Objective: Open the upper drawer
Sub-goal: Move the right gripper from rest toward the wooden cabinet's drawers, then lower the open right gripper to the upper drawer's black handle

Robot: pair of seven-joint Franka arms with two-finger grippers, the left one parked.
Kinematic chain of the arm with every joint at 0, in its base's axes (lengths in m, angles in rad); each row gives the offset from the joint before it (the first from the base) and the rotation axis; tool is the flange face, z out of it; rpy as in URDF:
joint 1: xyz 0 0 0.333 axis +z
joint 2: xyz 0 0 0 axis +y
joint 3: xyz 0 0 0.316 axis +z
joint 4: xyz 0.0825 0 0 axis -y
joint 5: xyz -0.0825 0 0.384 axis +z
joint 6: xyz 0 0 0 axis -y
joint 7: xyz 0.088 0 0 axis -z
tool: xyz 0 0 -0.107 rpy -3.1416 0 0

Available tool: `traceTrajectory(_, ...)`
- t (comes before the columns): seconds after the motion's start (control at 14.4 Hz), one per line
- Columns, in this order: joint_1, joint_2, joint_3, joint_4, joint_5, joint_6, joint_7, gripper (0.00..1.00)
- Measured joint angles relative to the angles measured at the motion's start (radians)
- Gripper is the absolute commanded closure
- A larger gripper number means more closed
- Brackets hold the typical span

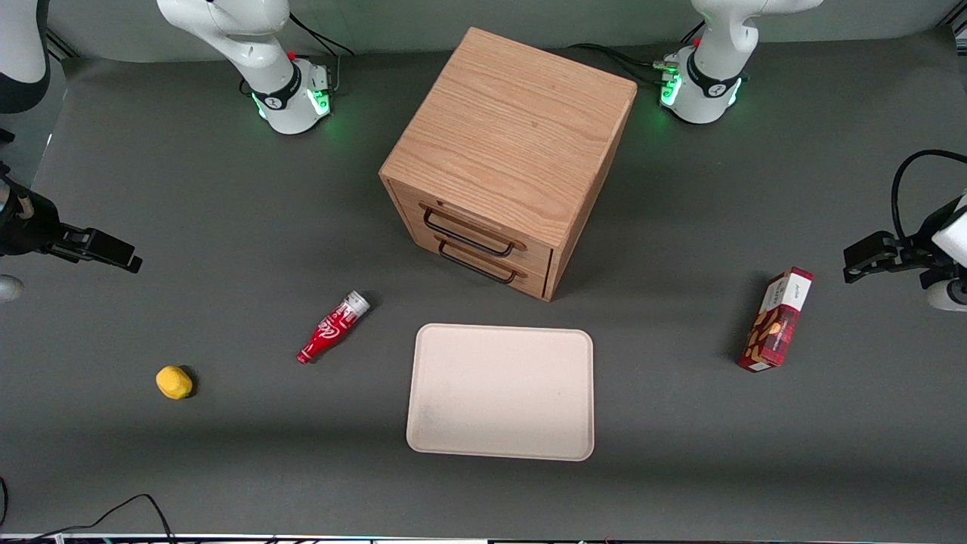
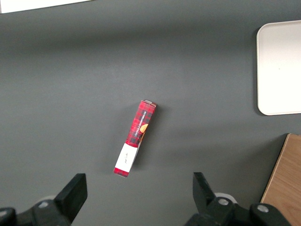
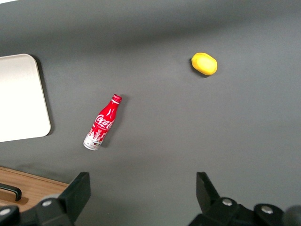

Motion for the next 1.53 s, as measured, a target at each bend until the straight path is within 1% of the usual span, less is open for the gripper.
traceTrajectory(0.42,0.005,0.0,0.005,0.002,0.001,-0.007,-0.002,0.0)
traceTrajectory(0.56,0.025,0.002,0.017,0.002,0.002,-0.011,-0.021,0.0)
traceTrajectory(0.7,0.081,0.005,0.027,0.004,0.004,-0.011,-0.032,0.0)
traceTrajectory(0.9,0.203,0.015,0.034,0.015,0.007,-0.013,-0.054,0.0)
traceTrajectory(1.04,0.281,0.029,0.037,0.015,0.007,-0.013,-0.122,0.0)
traceTrajectory(1.25,0.365,0.061,0.039,0.032,0.015,-0.012,-0.291,0.0)
traceTrajectory(1.39,0.399,0.097,0.04,0.058,0.058,-0.009,-0.405,0.0)
traceTrajectory(1.53,0.425,0.147,0.041,0.09,0.083,0.01,-0.515,0.0)
